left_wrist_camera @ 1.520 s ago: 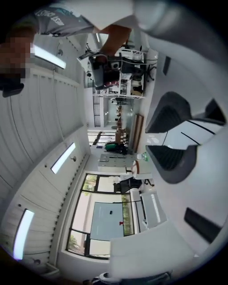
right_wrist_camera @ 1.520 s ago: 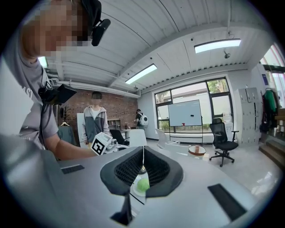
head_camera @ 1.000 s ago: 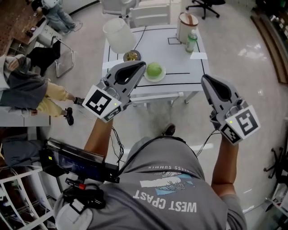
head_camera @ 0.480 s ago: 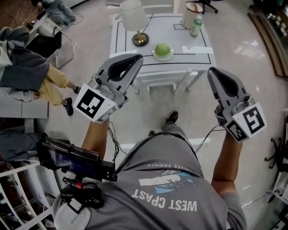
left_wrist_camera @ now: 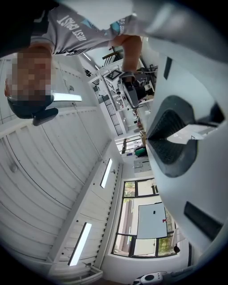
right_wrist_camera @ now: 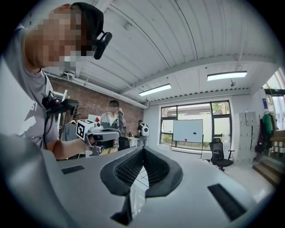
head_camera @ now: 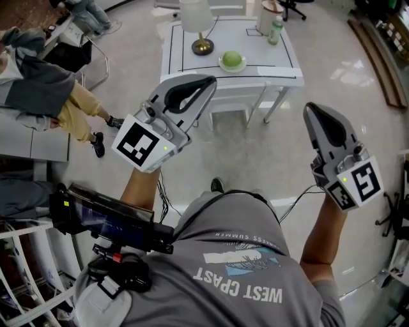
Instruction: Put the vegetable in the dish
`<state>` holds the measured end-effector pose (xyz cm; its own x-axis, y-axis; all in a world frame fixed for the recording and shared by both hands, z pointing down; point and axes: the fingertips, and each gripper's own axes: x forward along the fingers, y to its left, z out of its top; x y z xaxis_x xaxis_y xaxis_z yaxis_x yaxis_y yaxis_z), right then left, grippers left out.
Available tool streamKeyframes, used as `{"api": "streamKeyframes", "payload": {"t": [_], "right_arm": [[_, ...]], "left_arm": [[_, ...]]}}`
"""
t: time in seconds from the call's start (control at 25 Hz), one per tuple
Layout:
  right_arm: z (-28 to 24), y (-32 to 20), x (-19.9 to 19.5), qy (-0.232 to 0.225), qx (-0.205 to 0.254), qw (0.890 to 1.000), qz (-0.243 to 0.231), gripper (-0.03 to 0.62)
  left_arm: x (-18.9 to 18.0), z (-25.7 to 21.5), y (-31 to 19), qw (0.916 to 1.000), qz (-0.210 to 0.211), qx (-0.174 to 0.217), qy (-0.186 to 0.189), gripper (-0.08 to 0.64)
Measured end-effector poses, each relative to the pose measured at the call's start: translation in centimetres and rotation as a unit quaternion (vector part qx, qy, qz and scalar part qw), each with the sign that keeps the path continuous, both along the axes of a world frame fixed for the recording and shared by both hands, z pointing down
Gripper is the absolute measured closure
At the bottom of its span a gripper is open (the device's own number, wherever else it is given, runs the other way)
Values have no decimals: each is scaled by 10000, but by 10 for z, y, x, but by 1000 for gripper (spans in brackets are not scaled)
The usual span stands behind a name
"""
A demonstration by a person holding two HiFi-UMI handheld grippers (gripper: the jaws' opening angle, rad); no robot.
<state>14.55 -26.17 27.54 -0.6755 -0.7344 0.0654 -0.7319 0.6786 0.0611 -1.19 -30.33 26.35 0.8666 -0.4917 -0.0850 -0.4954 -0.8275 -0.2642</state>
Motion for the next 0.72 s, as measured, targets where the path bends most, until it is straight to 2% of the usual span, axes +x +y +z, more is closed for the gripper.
{"api": "streamKeyframes", "payload": {"t": [0.24, 0.48, 0.72], "right_arm": [[-4, 52, 18, -23, 55, 9998, -197, 586], [5, 124, 63, 166, 9, 9993, -337, 586], [20, 163, 83, 130, -122, 9990, -416, 586]], "left_arm": [[26, -5, 53, 9999, -121, 62, 21, 552], [79, 2, 120, 9997, -263, 21, 8, 552], [96, 13, 161, 9992, -389, -48, 46, 552]]}}
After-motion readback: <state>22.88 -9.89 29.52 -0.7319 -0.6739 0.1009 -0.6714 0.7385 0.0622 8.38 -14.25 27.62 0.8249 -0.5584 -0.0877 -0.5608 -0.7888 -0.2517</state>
